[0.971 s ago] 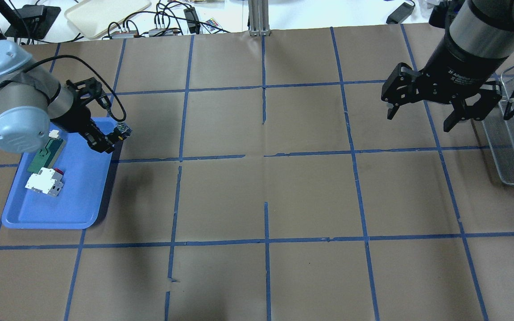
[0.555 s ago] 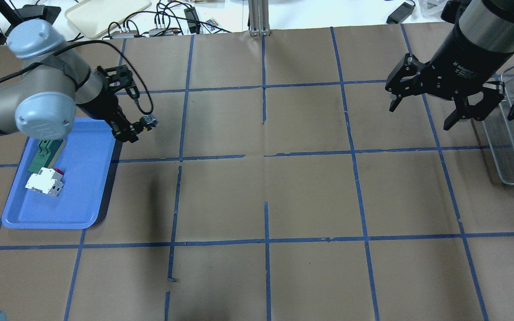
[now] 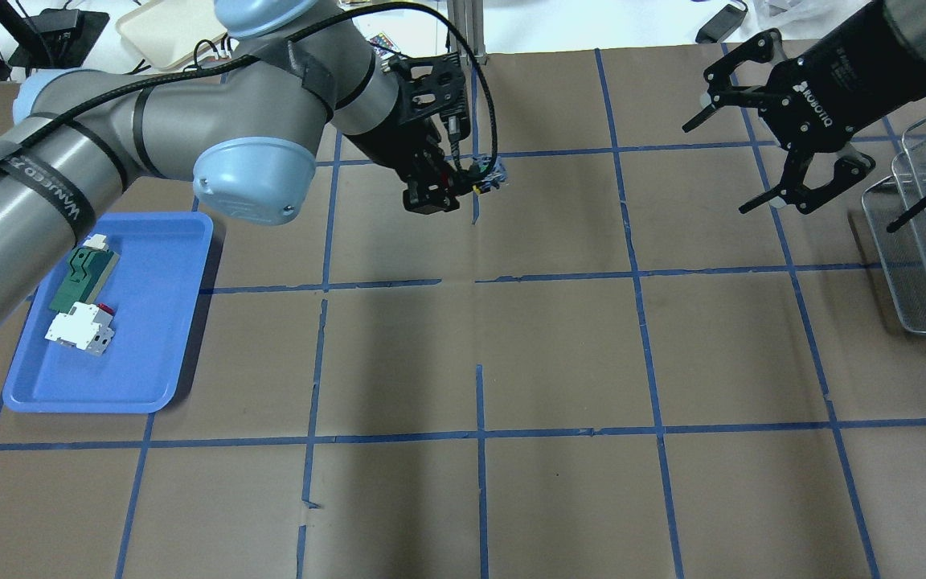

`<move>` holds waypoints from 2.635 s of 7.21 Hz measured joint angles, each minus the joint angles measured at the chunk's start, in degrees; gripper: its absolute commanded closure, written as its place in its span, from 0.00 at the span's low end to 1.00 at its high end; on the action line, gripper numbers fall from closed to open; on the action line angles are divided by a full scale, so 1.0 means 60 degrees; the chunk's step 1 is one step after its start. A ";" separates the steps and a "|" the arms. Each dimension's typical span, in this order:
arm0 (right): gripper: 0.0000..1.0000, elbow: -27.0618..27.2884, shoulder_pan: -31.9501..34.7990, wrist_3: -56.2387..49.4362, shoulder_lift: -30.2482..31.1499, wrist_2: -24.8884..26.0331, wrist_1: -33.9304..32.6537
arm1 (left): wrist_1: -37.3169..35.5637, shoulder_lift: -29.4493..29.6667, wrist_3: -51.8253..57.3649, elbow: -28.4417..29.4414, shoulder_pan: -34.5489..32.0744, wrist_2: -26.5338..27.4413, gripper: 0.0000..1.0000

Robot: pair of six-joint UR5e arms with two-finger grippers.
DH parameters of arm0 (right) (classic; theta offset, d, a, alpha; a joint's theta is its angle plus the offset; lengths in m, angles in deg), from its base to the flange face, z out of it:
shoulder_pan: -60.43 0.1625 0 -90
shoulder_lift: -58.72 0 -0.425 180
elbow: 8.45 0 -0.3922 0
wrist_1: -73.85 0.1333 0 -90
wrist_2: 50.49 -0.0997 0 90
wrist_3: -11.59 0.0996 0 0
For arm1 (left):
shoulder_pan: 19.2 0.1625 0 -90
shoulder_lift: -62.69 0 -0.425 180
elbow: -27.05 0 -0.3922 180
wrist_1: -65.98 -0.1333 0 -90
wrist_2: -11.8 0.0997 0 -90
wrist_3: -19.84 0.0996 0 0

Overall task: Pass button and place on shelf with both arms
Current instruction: 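Lift the push-button and carry it toward the right gripper while the right gripper approaches, then close the right gripper around the push-button's blue switch body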

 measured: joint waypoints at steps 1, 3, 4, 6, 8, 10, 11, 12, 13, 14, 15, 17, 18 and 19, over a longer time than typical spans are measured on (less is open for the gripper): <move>0.00 -0.0001 -0.0379 0.0355 -0.0105 -0.0577 0.0325 | -0.0258 0.0075 -0.0064 0.0272 -0.0333 -0.0182 1.00; 0.00 0.0023 -0.0638 0.1107 -0.0156 -0.1175 0.0604 | -0.0971 0.0152 -0.0391 0.0491 -0.0851 -0.0447 1.00; 0.00 0.0083 -0.0660 0.1332 -0.0152 -0.1620 0.0644 | -0.1278 0.0200 -0.0496 0.0545 -0.1032 -0.0489 1.00; 0.00 0.0144 -0.0662 0.1435 -0.0163 -0.2586 0.0639 | -0.1705 0.0245 -0.0828 0.0586 -0.1411 -0.0513 1.00; 0.00 0.0217 -0.0654 0.1584 -0.0185 -0.3437 0.0686 | -0.2062 0.0274 -0.1254 0.0586 -0.1557 -0.0522 1.00; 0.00 0.0671 -0.0648 0.1690 -0.0200 -0.3591 0.0668 | -0.2151 0.0267 -0.1339 0.0581 -0.1601 -0.0520 1.00; 0.00 0.0859 -0.0643 0.1916 -0.0201 -0.3593 0.0662 | -0.2165 0.0254 -0.1336 0.0581 -0.1605 -0.0514 1.00; 0.00 0.0929 -0.0638 0.2309 -0.0192 -0.3540 0.0617 | -0.2171 0.0243 -0.1335 0.0581 -0.1608 -0.0513 1.00; 0.00 0.0944 -0.0635 0.2657 -0.0192 -0.3456 0.0517 | -0.2173 0.0236 -0.1344 0.0581 -0.1608 -0.0515 1.00; 0.00 0.0953 -0.0628 0.2846 -0.0202 -0.3421 0.0298 | -0.2174 0.0200 -0.1357 0.0544 -0.1609 -0.0515 1.00; 0.00 0.0970 -0.0618 0.2915 -0.0220 -0.3418 0.0010 | -0.2177 0.0136 -0.1362 0.0476 -0.1613 -0.0519 1.00; 0.00 0.1014 -0.0590 0.2924 -0.0397 -0.3419 -0.0615 | -0.2186 0.0066 -0.1379 0.0439 -0.1630 -0.0513 1.00; 0.00 0.1049 -0.0532 0.2923 -0.0525 -0.3421 -0.0797 | -0.2188 0.0036 -0.1385 0.0412 -0.1646 -0.0506 1.00; 0.00 0.1100 -0.0447 0.2945 -0.0581 -0.3417 -0.0867 | -0.2188 0.0037 -0.1387 0.0390 -0.1659 -0.0503 1.00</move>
